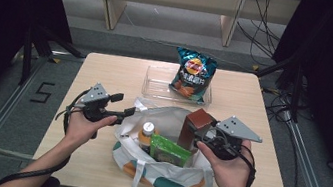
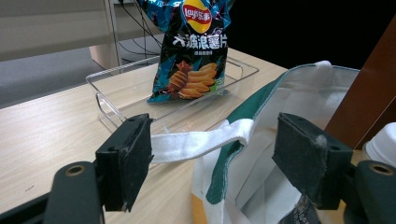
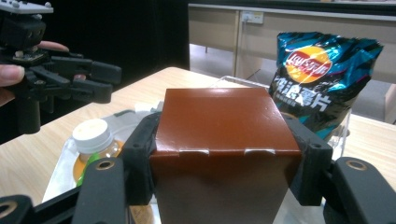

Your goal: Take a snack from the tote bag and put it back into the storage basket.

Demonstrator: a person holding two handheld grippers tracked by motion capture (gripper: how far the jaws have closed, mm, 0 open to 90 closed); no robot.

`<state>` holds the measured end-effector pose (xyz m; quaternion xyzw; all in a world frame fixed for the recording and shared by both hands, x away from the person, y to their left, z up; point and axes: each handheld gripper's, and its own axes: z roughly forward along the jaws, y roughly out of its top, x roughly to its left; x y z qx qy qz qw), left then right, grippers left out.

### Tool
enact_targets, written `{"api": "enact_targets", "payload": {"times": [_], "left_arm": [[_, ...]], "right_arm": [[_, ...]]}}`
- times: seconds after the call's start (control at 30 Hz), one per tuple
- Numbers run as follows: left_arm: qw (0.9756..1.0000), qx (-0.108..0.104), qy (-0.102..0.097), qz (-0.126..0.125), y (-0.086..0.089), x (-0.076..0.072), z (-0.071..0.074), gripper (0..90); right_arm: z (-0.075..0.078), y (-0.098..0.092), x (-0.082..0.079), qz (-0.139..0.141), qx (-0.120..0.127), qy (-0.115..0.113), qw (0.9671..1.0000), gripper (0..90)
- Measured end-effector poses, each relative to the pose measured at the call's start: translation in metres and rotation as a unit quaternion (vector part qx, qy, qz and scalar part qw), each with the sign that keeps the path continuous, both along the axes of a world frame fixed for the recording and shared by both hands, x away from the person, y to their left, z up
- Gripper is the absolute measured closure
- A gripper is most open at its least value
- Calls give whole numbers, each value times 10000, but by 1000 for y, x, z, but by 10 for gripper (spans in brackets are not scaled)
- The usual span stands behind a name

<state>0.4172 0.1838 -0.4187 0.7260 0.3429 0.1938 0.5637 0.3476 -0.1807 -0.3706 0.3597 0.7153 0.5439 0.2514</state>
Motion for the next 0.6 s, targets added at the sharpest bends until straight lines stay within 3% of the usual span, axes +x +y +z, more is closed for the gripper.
{"api": "enact_targets", "payload": {"times": [0.3, 0.33, 0.47, 0.5, 0.6], "left_arm": [[10000, -6, -25, 2, 1, 0, 1, 268], [10000, -20, -18, 9, 1, 0, 1, 268], [10000, -16, -15, 6, 1, 0, 1, 268], [10000, -26, -8, 13, 1, 0, 1, 269], [10000, -19, -21, 3, 1, 0, 2, 268]], "right_arm": [[15, -5, 2, -221, 176, 142, 9995, 394], [17, -6, 3, -187, 198, 49, 9996, 394], [27, -7, 3, -264, 345, 62, 9990, 394], [30, -8, 4, -266, 282, -35, 9992, 394], [36, -8, 4, -341, 335, 15, 9989, 394]]}}
